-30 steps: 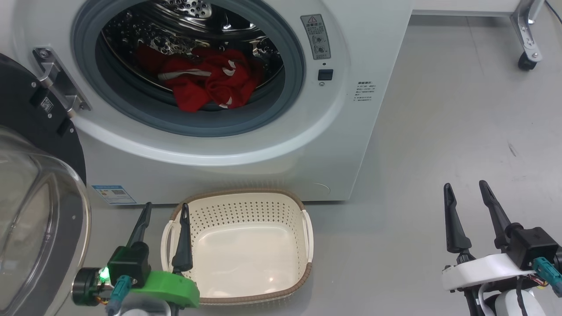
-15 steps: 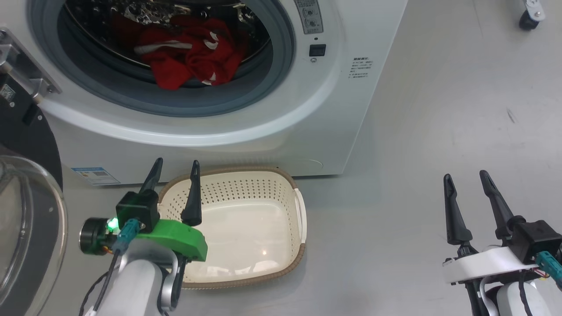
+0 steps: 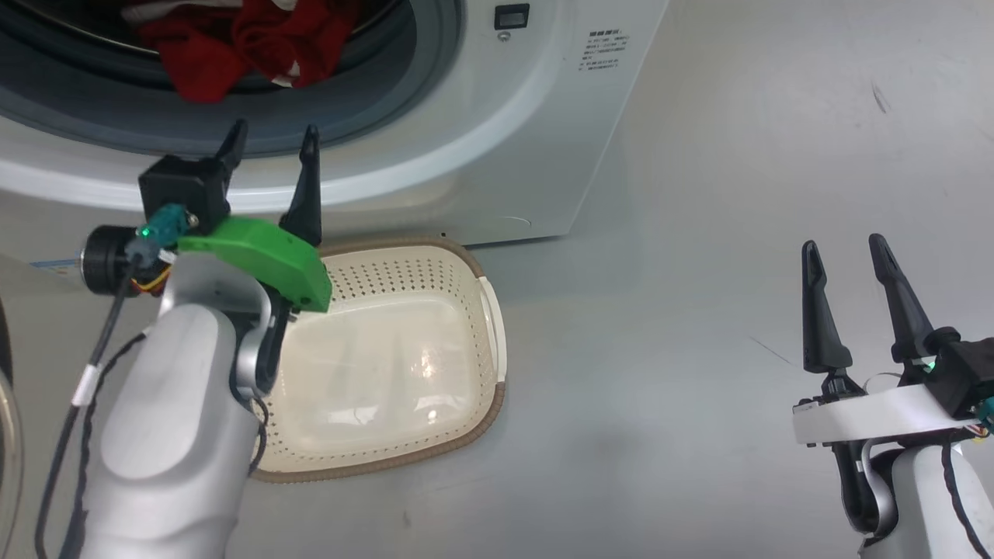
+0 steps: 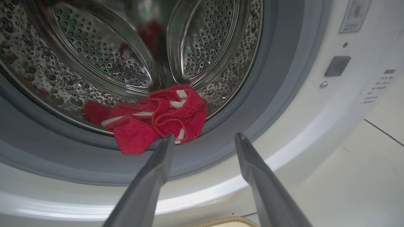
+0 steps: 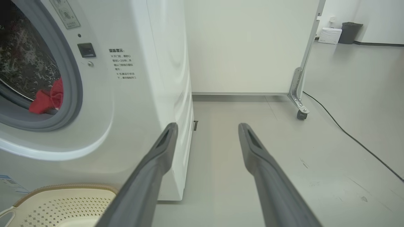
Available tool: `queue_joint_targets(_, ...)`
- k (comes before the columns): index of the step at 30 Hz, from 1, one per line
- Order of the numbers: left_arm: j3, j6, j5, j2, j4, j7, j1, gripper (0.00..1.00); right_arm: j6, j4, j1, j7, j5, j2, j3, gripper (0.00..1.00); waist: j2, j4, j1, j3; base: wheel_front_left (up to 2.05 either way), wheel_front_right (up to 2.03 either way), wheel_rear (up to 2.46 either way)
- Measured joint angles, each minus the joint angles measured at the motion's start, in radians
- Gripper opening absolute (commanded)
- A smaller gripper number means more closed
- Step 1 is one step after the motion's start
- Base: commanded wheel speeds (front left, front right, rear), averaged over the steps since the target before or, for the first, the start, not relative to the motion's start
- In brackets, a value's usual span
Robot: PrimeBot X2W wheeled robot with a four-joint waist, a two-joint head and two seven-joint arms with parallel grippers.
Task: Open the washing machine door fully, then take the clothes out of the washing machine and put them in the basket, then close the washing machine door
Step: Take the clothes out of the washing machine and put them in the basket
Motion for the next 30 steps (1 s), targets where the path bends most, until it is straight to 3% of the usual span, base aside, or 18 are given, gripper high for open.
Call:
queue_joint_targets(12, 0.045, -0.029, -0.035, 0.073, 0.073, 0.174, -0.227, 1.0, 0.008, -0.003, -0.08, 0.0, 0.029, 0.001, -0.007, 1.0, 0.0, -0.07, 0.0, 0.124, 0.0, 0.0, 0.0)
queue_joint_targets(30, 0.084, -0.062, -0.04, 0.227, 0.157, 0.401, -0.46, 1.0, 0.009, 0.026, -0.177, 0.0, 0.093, 0.013, 0.018, 1.0, 0.0, -0.189, 0.0001, 0.259, 0.0, 0.0, 0.0)
